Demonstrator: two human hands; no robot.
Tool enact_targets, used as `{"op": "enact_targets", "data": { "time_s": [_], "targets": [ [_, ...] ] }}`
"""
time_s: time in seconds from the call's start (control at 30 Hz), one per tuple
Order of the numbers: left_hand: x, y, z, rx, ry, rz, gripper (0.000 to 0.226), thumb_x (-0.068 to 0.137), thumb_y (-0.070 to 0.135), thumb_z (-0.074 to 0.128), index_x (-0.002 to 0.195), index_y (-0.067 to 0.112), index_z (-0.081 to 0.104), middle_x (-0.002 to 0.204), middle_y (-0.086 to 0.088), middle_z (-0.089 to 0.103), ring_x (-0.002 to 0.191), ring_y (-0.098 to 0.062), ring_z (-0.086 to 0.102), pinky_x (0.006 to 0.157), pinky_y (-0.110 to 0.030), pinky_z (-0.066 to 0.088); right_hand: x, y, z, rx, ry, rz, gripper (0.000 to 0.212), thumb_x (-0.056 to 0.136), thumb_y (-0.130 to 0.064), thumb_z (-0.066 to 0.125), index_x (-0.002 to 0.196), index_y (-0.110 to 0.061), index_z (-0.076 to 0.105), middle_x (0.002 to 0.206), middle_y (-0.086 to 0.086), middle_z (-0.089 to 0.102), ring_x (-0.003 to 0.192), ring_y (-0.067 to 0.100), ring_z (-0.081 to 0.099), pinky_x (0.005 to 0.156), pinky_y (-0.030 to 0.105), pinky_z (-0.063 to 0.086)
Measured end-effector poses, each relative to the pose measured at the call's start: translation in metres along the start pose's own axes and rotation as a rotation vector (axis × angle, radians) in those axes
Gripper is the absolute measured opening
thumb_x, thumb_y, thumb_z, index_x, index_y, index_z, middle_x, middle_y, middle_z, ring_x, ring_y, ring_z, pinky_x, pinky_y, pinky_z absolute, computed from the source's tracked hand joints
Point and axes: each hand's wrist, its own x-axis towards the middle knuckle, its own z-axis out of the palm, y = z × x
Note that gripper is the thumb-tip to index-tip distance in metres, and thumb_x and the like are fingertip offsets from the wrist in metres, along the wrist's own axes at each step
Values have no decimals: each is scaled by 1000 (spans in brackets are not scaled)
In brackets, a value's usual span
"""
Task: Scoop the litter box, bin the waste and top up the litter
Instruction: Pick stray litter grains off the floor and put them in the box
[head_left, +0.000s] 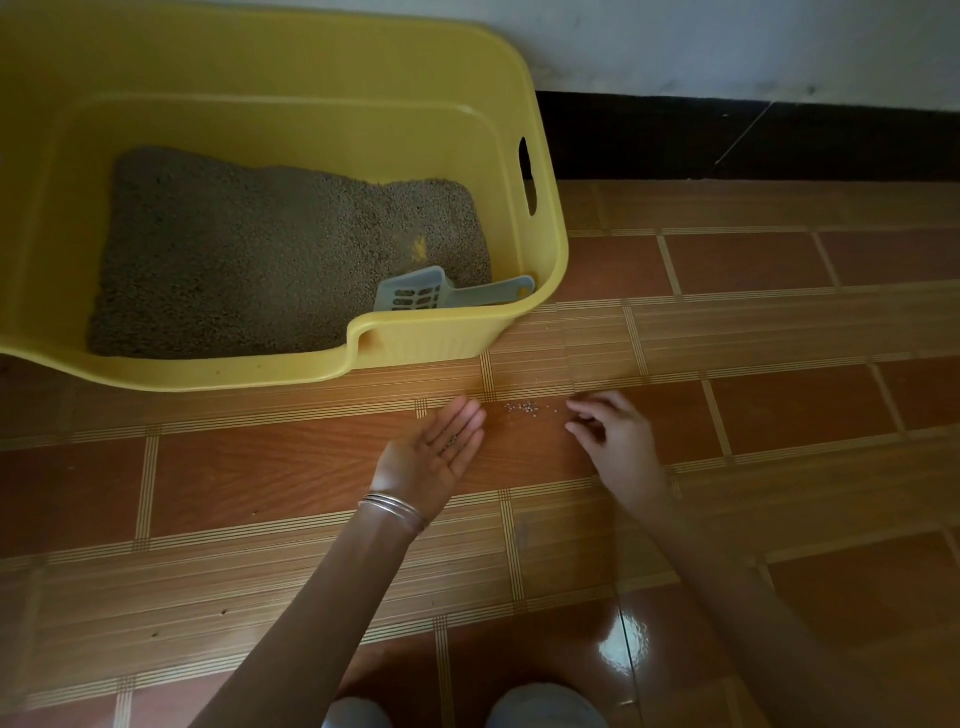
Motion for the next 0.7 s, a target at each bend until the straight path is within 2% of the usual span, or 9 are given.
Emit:
{"op": "enact_targets", "data": {
  "time_s": [0.13,0.27,0.4,0.47,0.57,0.63,0.7],
  "targets": [
    [-1,-1,2,-14,15,-7,35,100,16,33,109,-4,61,109,-18,67,100,-28,65,92,-37,46,7,-18,11,-30,42,-70,21,76,-5,71,97,-9,72,97,6,66,77,12,62,75,18,46],
    [-1,1,4,-12,26,-6,35,99,16,34,107,-4,62,106,-18,68,102,-28,62,91,-37,47,14,-29,23,-16,58,-127,16,74,-7,74,90,-10,73,90,4,68,73,14,64,70,20,51],
    [-1,1,5,-6,25,-1,34,99,14,35,107,-4,61,106,-18,68,101,-28,63,94,-37,46,20,-30,20,23,83,-137,20,76,-6,73,95,-9,72,92,5,68,69,10,62,70,18,50],
    [0,2,5,-11,22,-4,34,99,14,34,107,-4,61,106,-18,68,101,-28,63,94,-38,45,28,-25,16,7,92,-106,22,78,-9,71,101,-7,70,99,9,66,71,13,63,71,23,53],
    [1,4,5,-26,16,-6,35,100,15,32,107,-4,61,106,-18,68,103,-28,62,90,-37,47,40,-20,17,-34,19,-47,28,83,-15,66,110,-5,65,112,13,60,86,23,64,82,34,53],
    [1,5,4,-26,12,-4,35,100,15,32,106,-4,61,105,-18,69,102,-27,62,90,-36,47,42,-21,20,-66,-29,-94,29,83,-15,66,110,-5,65,111,12,59,91,25,62,84,38,52],
    [2,4,4,-14,14,-3,35,100,15,33,107,-4,61,106,-17,68,102,-27,62,91,-36,47,38,-22,23,-63,-34,-182,25,80,-12,70,103,-5,69,104,10,62,88,24,63,79,38,53]
  ]
}}
